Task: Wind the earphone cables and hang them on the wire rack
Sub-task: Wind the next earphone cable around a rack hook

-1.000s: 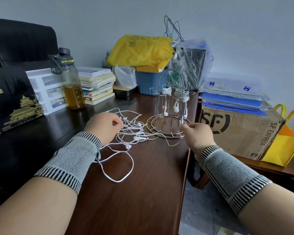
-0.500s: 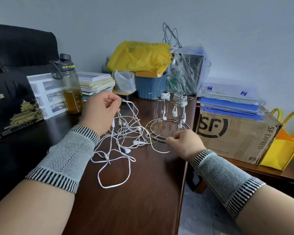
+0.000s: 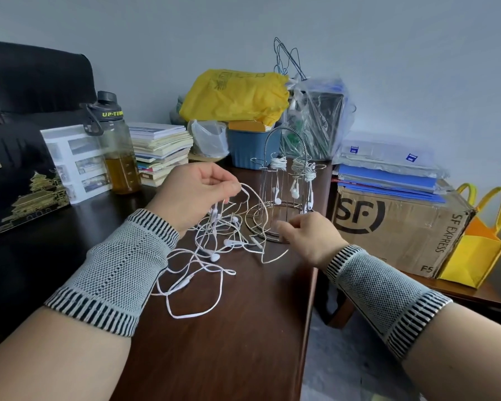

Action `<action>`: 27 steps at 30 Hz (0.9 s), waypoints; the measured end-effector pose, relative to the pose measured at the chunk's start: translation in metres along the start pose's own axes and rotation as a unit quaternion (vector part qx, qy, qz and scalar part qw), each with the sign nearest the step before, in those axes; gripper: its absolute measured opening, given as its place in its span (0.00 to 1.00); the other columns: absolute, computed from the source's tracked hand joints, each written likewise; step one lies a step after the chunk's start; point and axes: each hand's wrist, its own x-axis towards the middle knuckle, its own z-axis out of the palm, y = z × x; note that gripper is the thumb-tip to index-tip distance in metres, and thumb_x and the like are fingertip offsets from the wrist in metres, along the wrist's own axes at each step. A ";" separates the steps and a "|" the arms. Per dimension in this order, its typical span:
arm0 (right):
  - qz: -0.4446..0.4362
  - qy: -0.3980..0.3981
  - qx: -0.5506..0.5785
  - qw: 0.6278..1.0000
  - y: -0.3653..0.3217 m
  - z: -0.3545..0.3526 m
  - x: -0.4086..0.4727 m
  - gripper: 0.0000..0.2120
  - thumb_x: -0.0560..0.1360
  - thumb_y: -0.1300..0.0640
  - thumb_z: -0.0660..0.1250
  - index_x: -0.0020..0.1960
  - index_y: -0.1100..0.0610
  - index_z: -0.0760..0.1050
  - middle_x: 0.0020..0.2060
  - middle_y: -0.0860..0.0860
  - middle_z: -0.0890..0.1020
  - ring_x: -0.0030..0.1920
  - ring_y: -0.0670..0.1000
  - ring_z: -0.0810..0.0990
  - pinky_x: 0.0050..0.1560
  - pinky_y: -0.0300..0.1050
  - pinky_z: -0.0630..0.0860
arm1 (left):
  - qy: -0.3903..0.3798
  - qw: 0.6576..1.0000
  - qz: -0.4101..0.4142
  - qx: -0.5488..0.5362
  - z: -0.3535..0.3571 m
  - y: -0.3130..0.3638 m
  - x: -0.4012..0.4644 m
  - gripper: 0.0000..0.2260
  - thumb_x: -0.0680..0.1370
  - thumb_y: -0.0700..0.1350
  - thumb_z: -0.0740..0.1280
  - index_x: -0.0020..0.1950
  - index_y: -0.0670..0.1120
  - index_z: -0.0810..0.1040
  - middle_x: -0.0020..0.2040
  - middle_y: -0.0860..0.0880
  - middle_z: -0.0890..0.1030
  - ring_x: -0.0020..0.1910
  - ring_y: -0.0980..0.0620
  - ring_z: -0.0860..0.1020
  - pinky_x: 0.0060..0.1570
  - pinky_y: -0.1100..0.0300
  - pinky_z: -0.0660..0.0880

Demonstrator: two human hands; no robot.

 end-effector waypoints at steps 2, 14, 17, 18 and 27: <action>-0.034 -0.002 0.143 0.989 -0.004 -0.002 -0.004 0.17 0.76 0.46 0.66 0.42 0.60 0.81 0.28 0.49 0.75 0.31 0.47 0.72 0.42 0.44 0.73 | -0.014 1.000 -0.002 0.001 0.003 0.000 -0.001 0.04 0.73 0.41 0.74 0.40 0.49 0.82 0.34 0.53 0.83 0.34 0.60 0.79 0.33 0.70 0.71; -0.080 -0.027 0.335 0.938 -0.028 -0.009 -0.011 0.17 0.72 0.47 0.70 0.37 0.61 0.82 0.27 0.56 0.69 0.31 0.55 0.65 0.37 0.46 0.65 | -0.055 0.998 -0.025 -0.025 0.011 0.000 -0.005 0.04 0.73 0.39 0.74 0.45 0.47 0.81 0.34 0.53 0.82 0.30 0.62 0.77 0.31 0.70 0.71; -0.103 0.049 0.292 0.950 -0.026 -0.008 -0.009 0.14 0.74 0.52 0.71 0.35 0.61 0.76 0.25 0.50 0.74 0.25 0.46 0.68 0.32 0.40 0.67 | -0.051 0.997 -0.042 -0.042 0.012 0.002 -0.006 0.04 0.73 0.38 0.73 0.45 0.45 0.80 0.33 0.52 0.81 0.28 0.62 0.76 0.29 0.68 0.71; -0.107 0.078 0.290 0.948 -0.026 -0.007 -0.008 0.14 0.74 0.52 0.71 0.34 0.60 0.75 0.24 0.49 0.75 0.25 0.45 0.68 0.32 0.40 0.67 | -0.046 0.996 -0.051 -0.052 0.012 0.001 -0.005 0.04 0.73 0.37 0.73 0.45 0.44 0.80 0.33 0.52 0.81 0.28 0.61 0.76 0.29 0.67 0.72; -0.255 0.131 0.053 0.957 -0.035 0.005 -0.016 0.06 0.72 0.49 0.72 0.43 0.51 0.82 0.21 0.40 0.70 0.23 0.41 0.70 0.31 0.32 0.66 | -0.008 0.992 -0.076 -0.098 0.014 0.000 -0.005 0.06 0.74 0.38 0.73 0.49 0.42 0.79 0.38 0.48 0.81 0.32 0.61 0.80 0.29 0.68 0.75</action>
